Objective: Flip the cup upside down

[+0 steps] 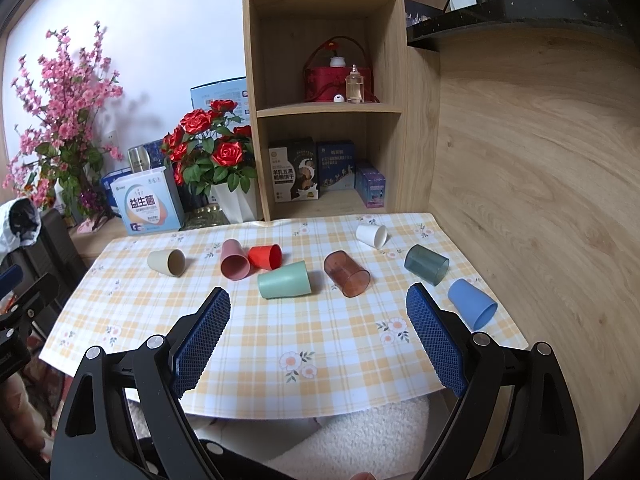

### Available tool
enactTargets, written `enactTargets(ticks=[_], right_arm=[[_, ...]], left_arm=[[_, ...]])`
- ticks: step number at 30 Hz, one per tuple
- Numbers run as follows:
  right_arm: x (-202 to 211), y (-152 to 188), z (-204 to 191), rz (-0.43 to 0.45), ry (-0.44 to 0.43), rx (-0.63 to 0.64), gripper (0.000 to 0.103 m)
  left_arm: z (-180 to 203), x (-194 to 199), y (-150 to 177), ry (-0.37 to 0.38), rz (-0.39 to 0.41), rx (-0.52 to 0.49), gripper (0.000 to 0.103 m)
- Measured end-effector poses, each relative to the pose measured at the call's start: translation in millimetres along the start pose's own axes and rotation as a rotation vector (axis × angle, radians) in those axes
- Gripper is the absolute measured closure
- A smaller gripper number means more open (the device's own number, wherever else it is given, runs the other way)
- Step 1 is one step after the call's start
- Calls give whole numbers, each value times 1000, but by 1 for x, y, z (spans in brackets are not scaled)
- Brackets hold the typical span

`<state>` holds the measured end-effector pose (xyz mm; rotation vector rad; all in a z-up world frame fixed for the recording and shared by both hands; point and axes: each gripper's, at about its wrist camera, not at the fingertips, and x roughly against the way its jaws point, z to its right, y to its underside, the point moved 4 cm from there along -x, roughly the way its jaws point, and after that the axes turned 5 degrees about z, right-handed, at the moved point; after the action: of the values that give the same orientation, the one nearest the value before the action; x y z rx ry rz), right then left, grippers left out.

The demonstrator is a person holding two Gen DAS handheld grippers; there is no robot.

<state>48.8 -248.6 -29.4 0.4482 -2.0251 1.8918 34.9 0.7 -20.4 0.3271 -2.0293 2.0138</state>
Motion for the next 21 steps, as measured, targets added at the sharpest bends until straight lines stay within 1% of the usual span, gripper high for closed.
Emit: enactTargets(ticks=[2,5,8,11,14,18,21], right_arm=[[-1,2,6,-5,-11,-27,16],[-2,6,18,5,-18,-64,16],[-9,10,32,9,-12,-84,16],[-28,14,48,-13,21,-103,16],[-45,17,60,-36,35,-125,16],[-66,16,66,-53,35,-127,16],[-84,14,70,-75,26,-120,16]], left_arm=[[-5,-4,-1,-9,-15,15,6],[-16,-12,-1,6,-34,61,6],[-24,-22,-1,1,-32,69,6],[-29,-34,-2,-10,-24,49,6],[-36,-52,0,-3,-47,59,6],[-48,-71,2,-1,-55,90,6],[-54,-90,4,16,-86,92,6]])
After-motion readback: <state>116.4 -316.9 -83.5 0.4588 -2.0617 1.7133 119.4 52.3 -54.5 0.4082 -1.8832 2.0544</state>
